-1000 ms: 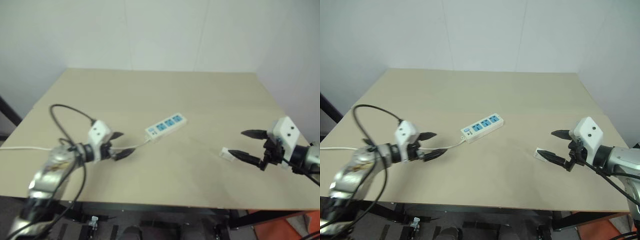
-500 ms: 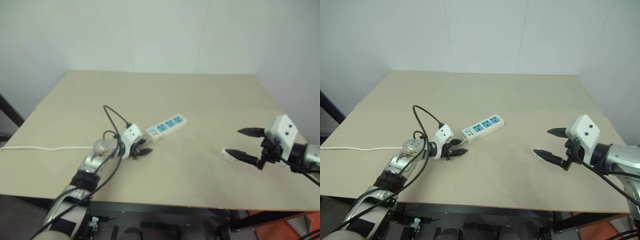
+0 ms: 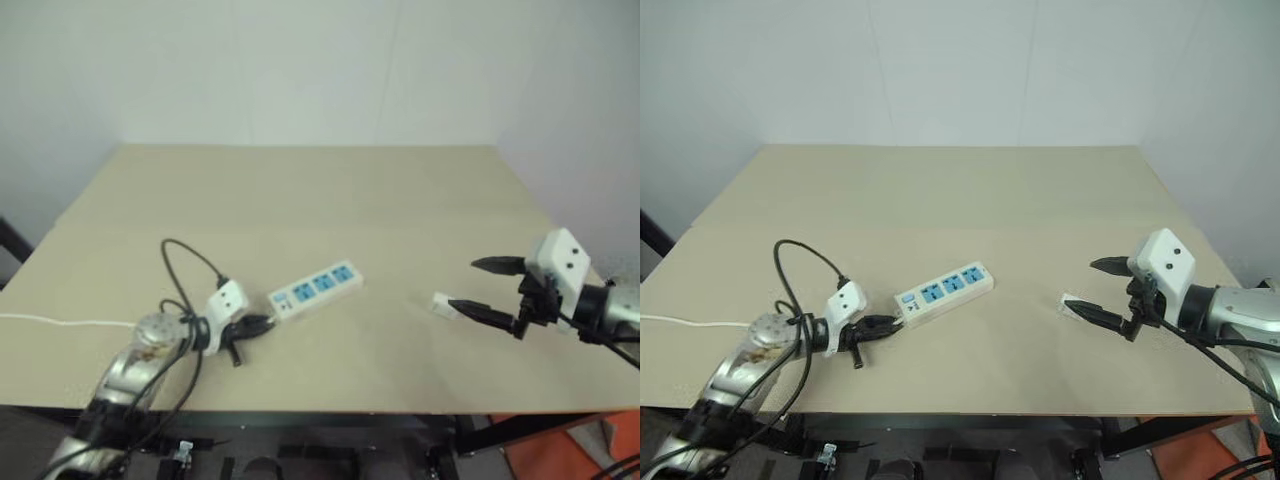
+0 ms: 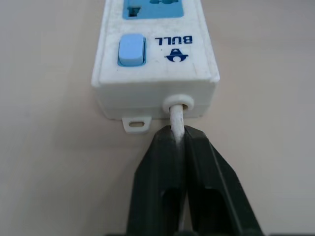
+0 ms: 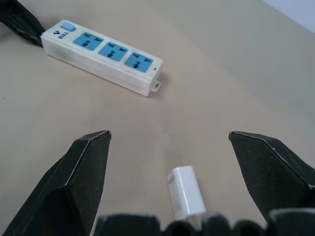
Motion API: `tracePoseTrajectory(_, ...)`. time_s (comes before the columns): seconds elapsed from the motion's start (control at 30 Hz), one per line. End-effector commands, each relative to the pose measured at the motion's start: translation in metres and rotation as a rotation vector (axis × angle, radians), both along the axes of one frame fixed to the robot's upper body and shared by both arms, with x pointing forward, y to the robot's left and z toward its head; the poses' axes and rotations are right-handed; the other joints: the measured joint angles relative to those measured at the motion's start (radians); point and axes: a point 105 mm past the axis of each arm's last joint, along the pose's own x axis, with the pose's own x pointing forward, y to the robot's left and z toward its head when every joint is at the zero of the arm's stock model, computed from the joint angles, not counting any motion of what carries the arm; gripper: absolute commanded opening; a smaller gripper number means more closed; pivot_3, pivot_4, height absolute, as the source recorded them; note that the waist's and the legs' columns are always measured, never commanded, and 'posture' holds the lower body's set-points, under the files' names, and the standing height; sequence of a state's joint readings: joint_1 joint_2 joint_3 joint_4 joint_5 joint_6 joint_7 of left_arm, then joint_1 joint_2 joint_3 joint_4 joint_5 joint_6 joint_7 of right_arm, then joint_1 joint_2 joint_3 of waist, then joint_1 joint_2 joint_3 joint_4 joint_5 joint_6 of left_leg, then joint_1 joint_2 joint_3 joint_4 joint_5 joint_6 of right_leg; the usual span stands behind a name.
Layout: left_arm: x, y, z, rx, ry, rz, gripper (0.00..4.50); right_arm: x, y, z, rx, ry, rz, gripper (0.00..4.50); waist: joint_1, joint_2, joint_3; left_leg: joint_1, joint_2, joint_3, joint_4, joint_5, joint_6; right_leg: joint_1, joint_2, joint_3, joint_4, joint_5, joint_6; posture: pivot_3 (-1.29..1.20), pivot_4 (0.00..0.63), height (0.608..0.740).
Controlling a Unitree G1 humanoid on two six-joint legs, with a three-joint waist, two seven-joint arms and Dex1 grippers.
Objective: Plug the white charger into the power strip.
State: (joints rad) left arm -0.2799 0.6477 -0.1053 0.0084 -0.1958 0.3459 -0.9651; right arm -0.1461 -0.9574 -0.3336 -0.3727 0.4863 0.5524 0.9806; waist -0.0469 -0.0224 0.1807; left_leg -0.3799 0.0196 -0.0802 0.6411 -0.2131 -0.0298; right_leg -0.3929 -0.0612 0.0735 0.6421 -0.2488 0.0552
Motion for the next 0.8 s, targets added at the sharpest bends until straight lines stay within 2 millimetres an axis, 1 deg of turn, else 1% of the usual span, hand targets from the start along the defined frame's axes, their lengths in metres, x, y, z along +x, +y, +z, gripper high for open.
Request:
tracePoseTrajectory(0.03, -0.009, 0.005, 0.004, -0.045, 0.000, 0.011, 1.48, 0.001, 0.001, 0.012, -0.019, -0.053, 0.018, 4.50, 0.004, 0.000, 0.000, 0.000, 0.000, 0.000, 0.000, 0.000, 0.000, 0.000, 0.000, 0.000, 0.000, 0.000, 0.000, 0.00, 0.150, 0.740)
tracePoseTrajectory(0.13, -0.013, -0.003, 0.019, -0.136, -0.064, -0.007, 2.42, 0.001, 0.001, 0.012, -0.016, -0.055, 0.015, 4.50, 0.009, 0.000, 0.000, -0.001, 0.000, 0.000, 0.000, 0.000, 0.000, -0.001, 0.000, 0.000, -0.001, 0.000, 0.000, 0.00, 0.150, 0.740)
tracePoseTrajectory(0.2, -0.012, -0.007, 0.031, -0.204, -0.135, -0.010, 3.10, 0.001, 0.000, 0.012, -0.014, -0.056, 0.011, 4.50, 0.010, 0.000, 0.000, -0.005, 0.000, 0.000, 0.000, 0.000, 0.000, -0.004, 0.000, 0.000, -0.001, 0.000, 0.000, 0.00, 0.150, 0.740)
tracePoseTrajectory(0.27, -0.005, -0.007, 0.039, -0.262, -0.220, 0.020, 3.77, -0.001, 0.000, 0.011, -0.006, -0.057, 0.007, 4.50, 0.015, 0.000, 0.000, -0.010, 0.000, 0.000, 0.001, 0.000, 0.000, -0.009, -0.001, 0.000, 0.000, 0.001, 0.000, 0.00, 0.150, 0.740)
tracePoseTrajectory(0.3, 0.000, -0.008, 0.042, -0.283, -0.281, 0.040, 4.04, -0.001, 0.001, 0.010, -0.003, -0.057, 0.006, 4.50, 0.018, 0.000, 0.000, -0.011, -0.001, 0.000, 0.002, 0.000, 0.000, -0.010, -0.001, 0.000, 0.000, 0.002, -0.002, 0.00, 0.150, 0.740)
tracePoseTrajectory(0.33, 0.005, -0.008, 0.045, -0.303, -0.349, 0.056, 4.41, -0.001, 0.001, 0.010, -0.001, -0.057, 0.006, 4.50, 0.021, 0.000, 0.000, -0.011, -0.001, 0.000, 0.002, 0.000, 0.000, -0.010, -0.001, 0.000, 0.000, 0.004, -0.006, 0.00, 0.150, 0.740)
tracePoseTrajectory(0.4, 0.010, -0.012, 0.045, -0.334, -0.404, 0.044, 4.46, -0.002, 0.002, 0.009, 0.001, -0.058, 0.007, 4.50, 0.029, 0.000, 0.000, -0.010, -0.001, 0.000, 0.002, 0.000, 0.000, -0.010, -0.001, 0.000, 0.000, 0.005, -0.007, 0.00, 0.150, 0.740)
tracePoseTrajectory(0.47, 0.016, -0.015, 0.041, -0.339, -0.418, 0.028, 4.46, -0.003, 0.002, 0.010, 0.007, -0.061, 0.003, 4.50, 0.029, 0.000, 0.000, -0.010, -0.001, 0.000, 0.002, 0.000, 0.000, -0.009, 0.000, 0.000, 0.000, 0.005, -0.006, 0.00, 0.150, 0.740)
tracePoseTrajectory(0.53, 0.021, -0.018, 0.032, -0.336, -0.382, 0.000, 4.46, -0.004, 0.003, 0.012, 0.012, -0.066, 0.002, 4.50, 0.028, 0.000, 0.000, -0.010, -0.001, 0.000, 0.002, 0.000, 0.000, -0.009, 0.000, 0.000, 0.000, 0.003, -0.003, 0.00, 0.150, 0.740)
tracePoseTrajectory(0.63, 0.026, -0.021, 0.023, -0.332, -0.338, -0.051, 4.46, -0.004, 0.002, 0.014, 0.016, -0.075, -0.005, 4.50, 0.029, 0.000, 0.000, -0.010, -0.001, 0.000, 0.002, 0.000, 0.000, -0.010, 0.000, 0.000, 0.000, 0.003, -0.002, 0.00, 0.150, 0.740)
tracePoseTrajectory(0.7, 0.030, -0.025, 0.021, -0.344, -0.315, -0.074, 4.46, -0.005, 0.002, 0.014, 0.018, -0.078, -0.008, 4.50, 0.030, 0.000, 0.000, -0.011, -0.001, 0.000, 0.002, 0.000, 0.000, -0.010, 0.000, 0.000, 0.000, 0.003, -0.002, 0.00, 0.150, 0.740)
tracePoseTrajectory(0.8, 0.030, -0.037, 0.023, -0.363, -0.306, -0.144, 4.46, -0.007, 0.003, 0.015, 0.022, -0.080, -0.009, 4.50, 0.033, 0.000, 0.000, -0.010, -0.001, 0.000, 0.002, 0.000, 0.000, -0.009, 0.000, 0.000, 0.000, 0.003, -0.001, 0.00, 0.150, 0.740)
